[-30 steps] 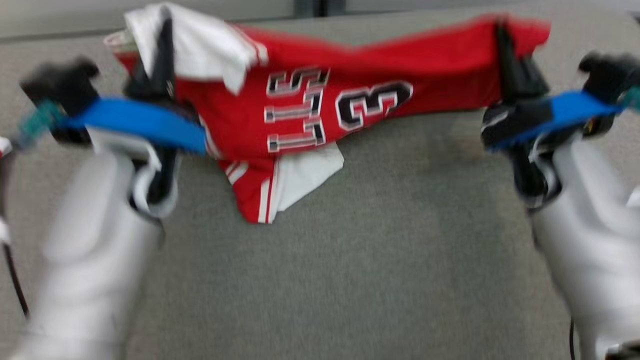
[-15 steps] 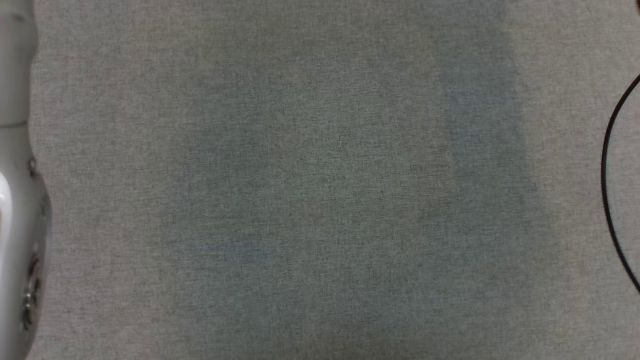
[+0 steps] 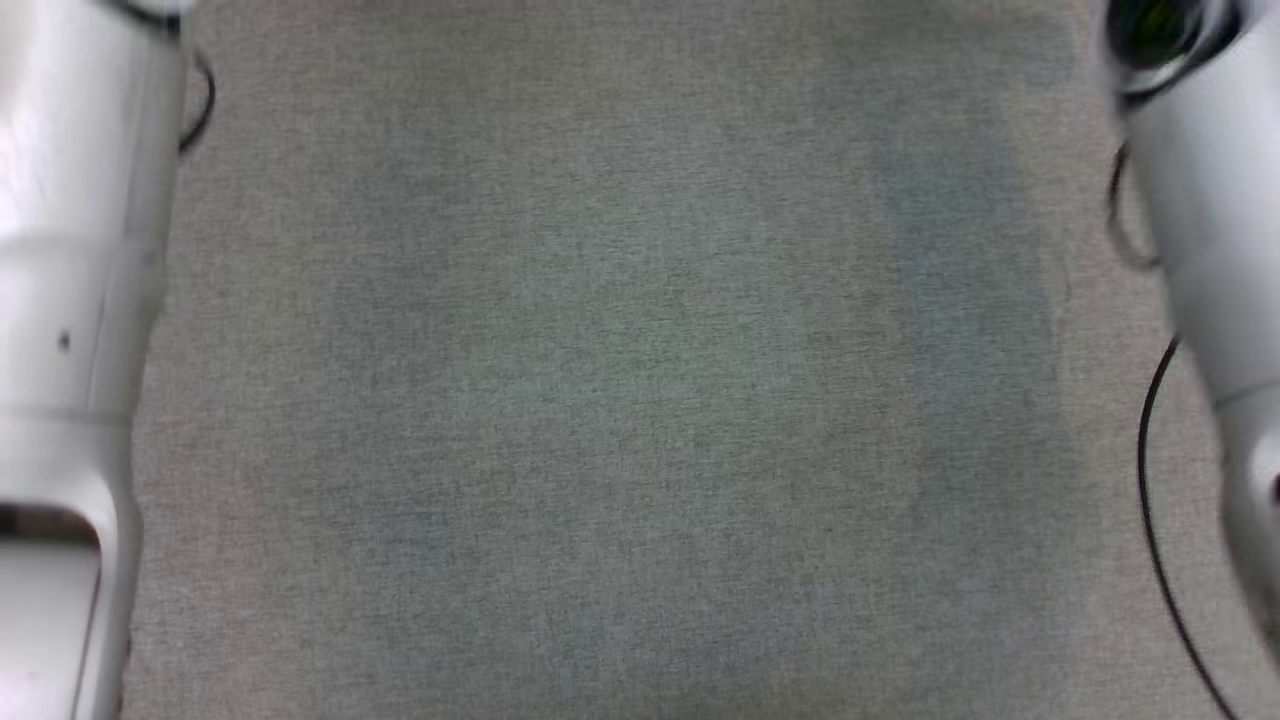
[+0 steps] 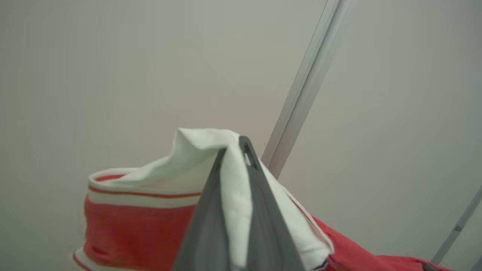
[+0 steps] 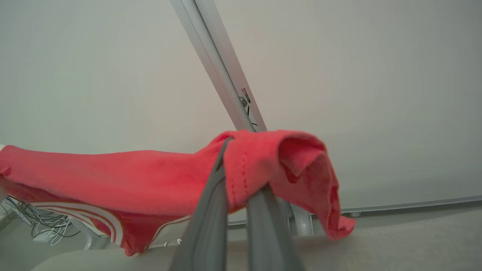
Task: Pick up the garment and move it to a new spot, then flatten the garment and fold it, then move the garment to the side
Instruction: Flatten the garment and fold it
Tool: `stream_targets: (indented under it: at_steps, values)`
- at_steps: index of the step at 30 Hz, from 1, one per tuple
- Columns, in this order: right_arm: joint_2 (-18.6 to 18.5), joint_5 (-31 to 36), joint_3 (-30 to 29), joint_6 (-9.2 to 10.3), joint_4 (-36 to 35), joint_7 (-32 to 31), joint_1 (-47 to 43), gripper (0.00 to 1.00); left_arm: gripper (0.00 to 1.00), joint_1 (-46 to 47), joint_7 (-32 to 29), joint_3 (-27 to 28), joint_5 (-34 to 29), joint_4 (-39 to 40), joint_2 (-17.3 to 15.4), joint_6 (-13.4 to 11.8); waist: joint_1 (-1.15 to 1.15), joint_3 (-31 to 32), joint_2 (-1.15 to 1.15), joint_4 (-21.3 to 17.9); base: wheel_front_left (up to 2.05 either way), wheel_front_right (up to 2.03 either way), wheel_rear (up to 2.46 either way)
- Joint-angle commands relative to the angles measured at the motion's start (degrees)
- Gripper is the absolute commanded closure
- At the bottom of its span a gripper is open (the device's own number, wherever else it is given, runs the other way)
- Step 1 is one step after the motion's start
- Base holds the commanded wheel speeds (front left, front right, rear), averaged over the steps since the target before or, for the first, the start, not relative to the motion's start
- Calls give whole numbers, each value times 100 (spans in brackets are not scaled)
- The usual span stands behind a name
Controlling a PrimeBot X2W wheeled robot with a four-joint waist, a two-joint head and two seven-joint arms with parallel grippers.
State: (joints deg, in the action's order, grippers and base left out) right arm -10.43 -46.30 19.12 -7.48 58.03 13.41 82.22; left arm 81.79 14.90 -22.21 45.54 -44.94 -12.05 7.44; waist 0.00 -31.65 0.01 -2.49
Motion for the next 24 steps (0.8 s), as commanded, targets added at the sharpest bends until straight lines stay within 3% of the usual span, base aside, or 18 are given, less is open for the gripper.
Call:
stream_targets:
  at_steps: [1,6,13,24]
  values:
    - [81,-161,119,-3,-121,56,-404,100,100,-426,36,104,5,171,-143,5,0,76,-1,-68,0,0,0]
    - [-40,-556,593,-2,-537,149,-1787,100,100,-2325,35,625,-130,949,-183,5,0,373,-1,-108,0,0,0]
    - [-268,-1162,989,-3,-1254,185,-3574,100,100,-4916,35,1090,-553,1966,191,4,0,950,-1,-143,0,0,0]
    - [-591,-1528,588,-2,-2211,186,-5983,100,100,-7644,36,1213,-875,2860,707,-83,0,1916,-1,-107,0,0,0]
